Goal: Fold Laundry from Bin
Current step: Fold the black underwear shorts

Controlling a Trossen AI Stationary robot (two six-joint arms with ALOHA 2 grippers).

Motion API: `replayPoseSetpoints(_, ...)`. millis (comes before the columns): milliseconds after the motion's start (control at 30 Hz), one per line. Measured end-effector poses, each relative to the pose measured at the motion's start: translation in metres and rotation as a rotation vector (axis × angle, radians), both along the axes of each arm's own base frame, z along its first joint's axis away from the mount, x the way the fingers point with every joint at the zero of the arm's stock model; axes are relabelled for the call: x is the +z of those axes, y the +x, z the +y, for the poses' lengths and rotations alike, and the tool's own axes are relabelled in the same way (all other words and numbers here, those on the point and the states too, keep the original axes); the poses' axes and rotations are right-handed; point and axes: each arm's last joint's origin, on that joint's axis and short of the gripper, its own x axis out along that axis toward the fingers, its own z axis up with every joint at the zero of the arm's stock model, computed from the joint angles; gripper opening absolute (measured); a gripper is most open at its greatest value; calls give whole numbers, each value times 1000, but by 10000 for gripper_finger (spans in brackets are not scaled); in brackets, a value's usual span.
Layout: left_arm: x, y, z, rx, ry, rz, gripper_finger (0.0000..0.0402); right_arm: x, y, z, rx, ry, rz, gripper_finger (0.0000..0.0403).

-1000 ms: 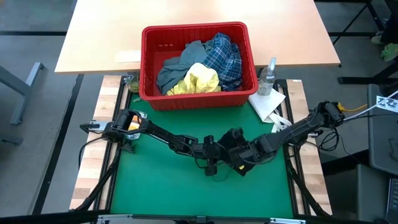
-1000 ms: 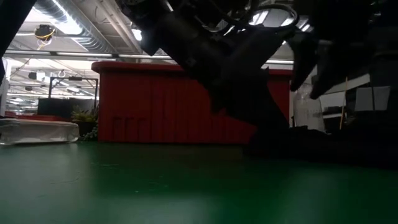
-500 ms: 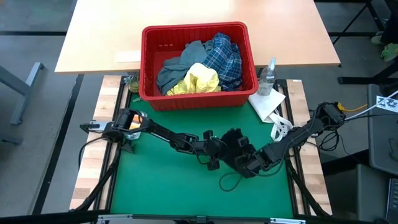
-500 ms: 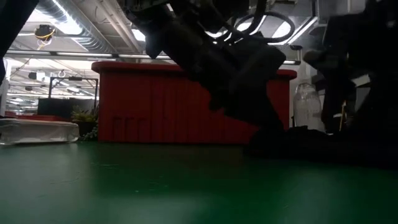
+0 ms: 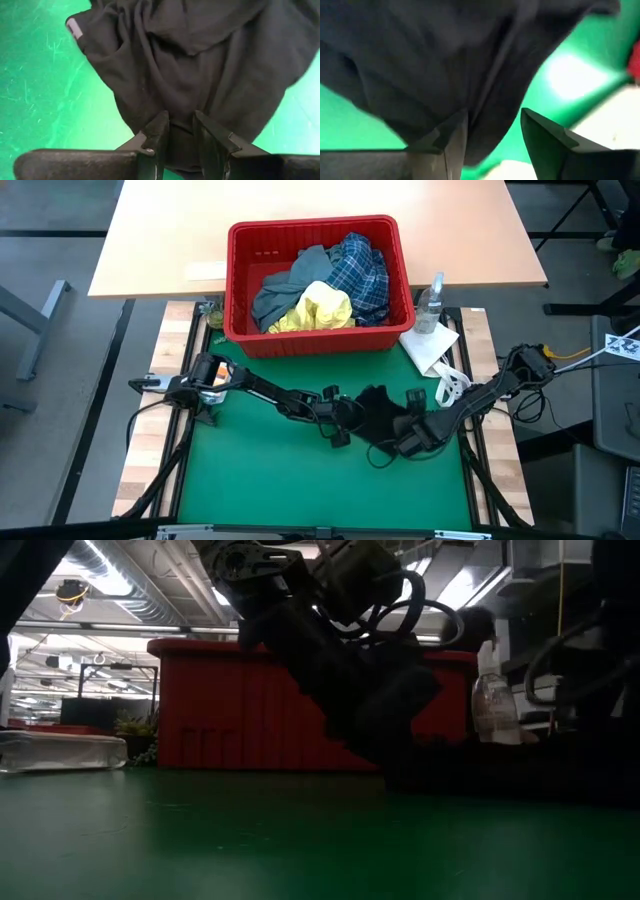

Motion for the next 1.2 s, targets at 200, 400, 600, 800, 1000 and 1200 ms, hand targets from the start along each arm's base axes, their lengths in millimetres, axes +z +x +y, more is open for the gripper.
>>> replayPoseSetpoints(200,0,0,0,-1,0,1,85,12,0,0,-28,-26,23,182)
replayPoseSetpoints(400,0,0,0,-2,-1,3,85,37,6,5,6,30,15,182)
replayPoseSetpoints(600,0,0,-1,-2,-4,3,85,55,12,10,-2,78,14,182)
replayPoseSetpoints(800,0,0,-1,-2,-4,3,85,58,33,21,132,132,-177,182)
replayPoseSetpoints(1000,-1,0,-1,-2,-4,3,85,44,46,30,245,187,-269,182)
replayPoseSetpoints(1200,-1,0,-2,-3,-4,3,85,33,44,28,207,169,-247,182)
